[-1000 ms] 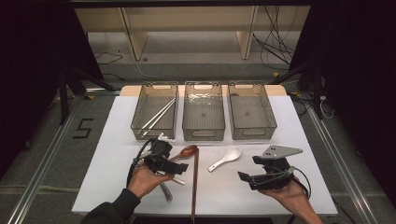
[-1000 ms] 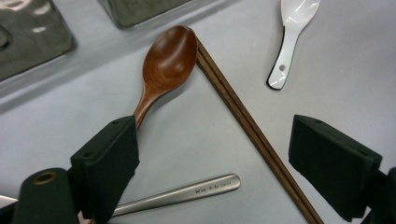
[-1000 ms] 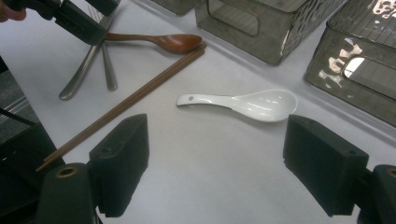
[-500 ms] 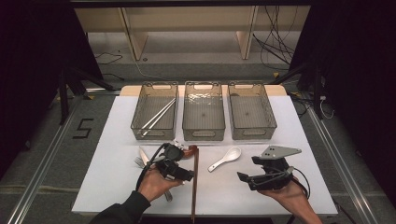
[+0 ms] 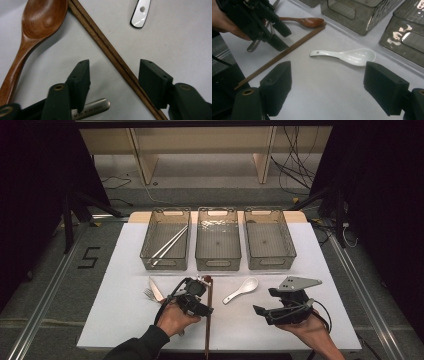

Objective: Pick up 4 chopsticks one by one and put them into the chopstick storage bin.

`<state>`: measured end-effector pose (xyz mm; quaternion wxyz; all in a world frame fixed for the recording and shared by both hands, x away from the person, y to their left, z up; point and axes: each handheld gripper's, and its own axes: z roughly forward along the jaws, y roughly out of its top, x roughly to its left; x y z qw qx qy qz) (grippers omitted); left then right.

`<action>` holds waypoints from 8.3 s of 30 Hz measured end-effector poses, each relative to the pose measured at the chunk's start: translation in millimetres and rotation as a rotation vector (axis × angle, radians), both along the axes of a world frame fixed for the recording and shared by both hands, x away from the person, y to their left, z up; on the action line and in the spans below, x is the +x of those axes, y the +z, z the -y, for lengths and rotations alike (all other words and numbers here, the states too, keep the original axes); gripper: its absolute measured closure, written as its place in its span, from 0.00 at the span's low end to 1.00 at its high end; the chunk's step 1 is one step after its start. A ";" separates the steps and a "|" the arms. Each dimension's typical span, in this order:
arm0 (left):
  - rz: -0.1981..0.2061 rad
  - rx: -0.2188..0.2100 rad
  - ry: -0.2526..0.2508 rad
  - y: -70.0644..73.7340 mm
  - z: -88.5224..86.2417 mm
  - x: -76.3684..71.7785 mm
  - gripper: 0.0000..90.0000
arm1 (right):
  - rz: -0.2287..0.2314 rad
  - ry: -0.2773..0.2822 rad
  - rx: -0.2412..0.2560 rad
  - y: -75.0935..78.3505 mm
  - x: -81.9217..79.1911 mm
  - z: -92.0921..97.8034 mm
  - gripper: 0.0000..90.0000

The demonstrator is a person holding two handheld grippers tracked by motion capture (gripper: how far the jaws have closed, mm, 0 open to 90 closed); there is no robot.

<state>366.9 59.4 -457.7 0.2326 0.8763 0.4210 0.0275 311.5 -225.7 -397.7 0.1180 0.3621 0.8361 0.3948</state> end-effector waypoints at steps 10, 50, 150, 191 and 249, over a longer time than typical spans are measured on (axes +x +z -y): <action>-0.008 0.025 -0.014 -6.0 6.3 -0.1 0.54 | 0.001 0.001 0.001 0.3 0.0 0.3 0.26; 0.035 0.063 -0.109 -5.1 26.9 -9.2 0.79 | -0.001 -0.002 0.001 1.3 0.3 0.9 0.27; -0.091 0.110 -0.061 -2.4 18.5 1.7 0.94 | 0.012 -0.001 0.003 5.2 0.1 2.8 0.29; 0.136 -0.187 0.106 91.7 -76.9 45.5 0.94 | 0.062 -0.029 0.100 11.5 -0.9 10.4 0.26; 0.310 0.003 0.336 100.4 -131.2 182.3 0.94 | 0.054 -0.020 0.134 10.5 1.8 12.0 0.26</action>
